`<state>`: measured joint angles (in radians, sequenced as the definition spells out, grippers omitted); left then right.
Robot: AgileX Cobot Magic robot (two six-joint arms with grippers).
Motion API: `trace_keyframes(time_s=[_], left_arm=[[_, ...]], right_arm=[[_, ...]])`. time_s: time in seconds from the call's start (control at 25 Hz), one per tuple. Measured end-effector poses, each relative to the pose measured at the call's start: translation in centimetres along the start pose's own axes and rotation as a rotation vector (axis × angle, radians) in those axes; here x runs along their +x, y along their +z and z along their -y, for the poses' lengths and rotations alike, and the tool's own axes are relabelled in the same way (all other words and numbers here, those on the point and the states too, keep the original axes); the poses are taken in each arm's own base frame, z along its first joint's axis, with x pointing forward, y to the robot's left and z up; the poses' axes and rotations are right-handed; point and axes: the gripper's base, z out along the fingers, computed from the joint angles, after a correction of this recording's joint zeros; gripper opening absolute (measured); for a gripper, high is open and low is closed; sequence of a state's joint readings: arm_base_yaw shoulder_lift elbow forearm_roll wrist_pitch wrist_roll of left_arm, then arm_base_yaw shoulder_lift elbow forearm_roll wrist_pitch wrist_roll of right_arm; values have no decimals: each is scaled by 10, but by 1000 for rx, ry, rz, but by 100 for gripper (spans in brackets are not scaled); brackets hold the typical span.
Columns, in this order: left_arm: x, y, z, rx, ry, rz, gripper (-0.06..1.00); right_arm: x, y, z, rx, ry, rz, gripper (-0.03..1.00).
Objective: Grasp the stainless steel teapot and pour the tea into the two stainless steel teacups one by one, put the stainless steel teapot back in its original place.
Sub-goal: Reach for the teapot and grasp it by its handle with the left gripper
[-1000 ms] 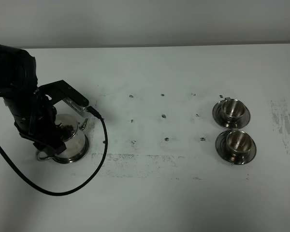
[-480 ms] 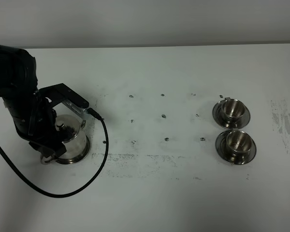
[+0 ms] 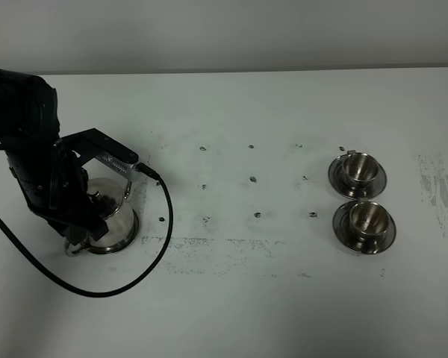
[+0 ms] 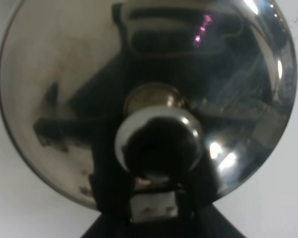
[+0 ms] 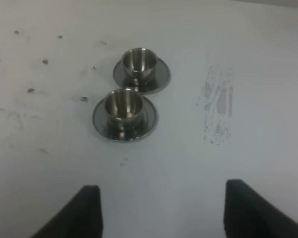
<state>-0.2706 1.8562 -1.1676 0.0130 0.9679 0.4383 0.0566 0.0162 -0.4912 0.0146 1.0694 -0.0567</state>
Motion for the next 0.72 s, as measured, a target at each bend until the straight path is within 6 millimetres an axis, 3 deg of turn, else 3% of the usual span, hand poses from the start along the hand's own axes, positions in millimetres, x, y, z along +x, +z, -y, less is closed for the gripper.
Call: trace_keyframes(time_s=[0.48, 0.72], left_arm=[[1, -8, 3, -12, 3, 25, 19], [-4, -24, 1, -38, -15, 84, 19]], right_arm=[[0, 0, 0, 0, 0, 0, 51], [0, 0, 0, 0, 0, 0, 51]])
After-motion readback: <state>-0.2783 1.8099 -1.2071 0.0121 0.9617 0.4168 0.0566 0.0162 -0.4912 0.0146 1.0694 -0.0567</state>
